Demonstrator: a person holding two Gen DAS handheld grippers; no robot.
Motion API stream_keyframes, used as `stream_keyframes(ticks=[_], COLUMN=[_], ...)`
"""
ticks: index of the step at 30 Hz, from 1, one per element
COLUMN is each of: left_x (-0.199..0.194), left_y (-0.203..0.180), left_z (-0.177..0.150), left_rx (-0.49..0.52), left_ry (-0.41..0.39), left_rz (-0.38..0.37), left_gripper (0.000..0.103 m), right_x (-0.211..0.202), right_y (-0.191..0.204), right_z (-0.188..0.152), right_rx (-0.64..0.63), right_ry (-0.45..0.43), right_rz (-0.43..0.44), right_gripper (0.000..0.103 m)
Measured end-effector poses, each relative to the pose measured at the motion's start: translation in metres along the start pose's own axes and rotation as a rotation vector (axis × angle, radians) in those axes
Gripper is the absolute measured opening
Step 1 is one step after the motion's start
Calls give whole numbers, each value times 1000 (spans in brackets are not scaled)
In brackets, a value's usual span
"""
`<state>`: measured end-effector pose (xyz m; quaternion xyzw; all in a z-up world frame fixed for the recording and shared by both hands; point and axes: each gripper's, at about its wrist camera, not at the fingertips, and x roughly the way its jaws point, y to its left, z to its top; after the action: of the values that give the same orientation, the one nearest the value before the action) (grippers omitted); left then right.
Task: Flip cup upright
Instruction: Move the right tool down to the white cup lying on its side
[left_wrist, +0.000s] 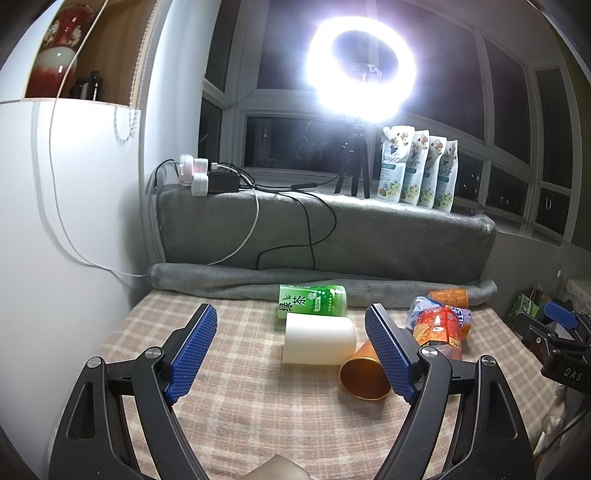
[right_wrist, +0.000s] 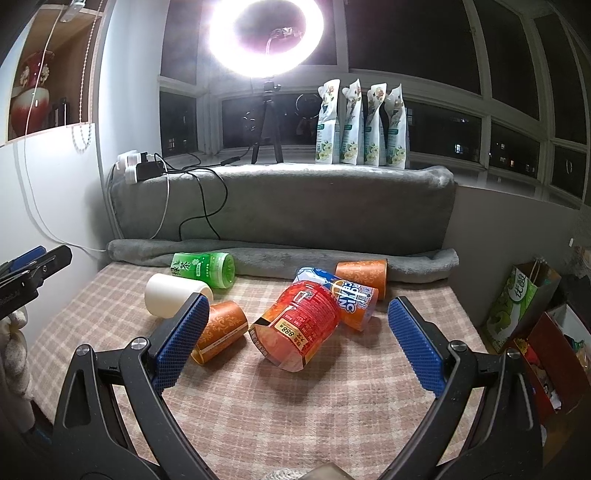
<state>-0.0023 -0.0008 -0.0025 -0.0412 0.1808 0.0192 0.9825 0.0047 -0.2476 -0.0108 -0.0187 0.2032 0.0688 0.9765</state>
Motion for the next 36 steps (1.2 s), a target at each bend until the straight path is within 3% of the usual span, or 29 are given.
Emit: stream_keyframes(ticks=[12,22,27,36], left_x=[5,19,26,37], left_y=[7,25,39,58], left_z=[0,-13,-26,-48], left_rx=[-13,-46,-75,-122], left_ry=[16,102,172,274], left_rz=[1,3,2,2], left_gripper=[83,83,83,82], right_x=[13,59,86,145], right_y=[7,25,43,113], right_z=[3,17,27,36], right_rx=[-30,-133,-238,-572], right_ry=[18,80,135,313], right_rz=[32,136,228,408], right_gripper=[99,99,99,99])
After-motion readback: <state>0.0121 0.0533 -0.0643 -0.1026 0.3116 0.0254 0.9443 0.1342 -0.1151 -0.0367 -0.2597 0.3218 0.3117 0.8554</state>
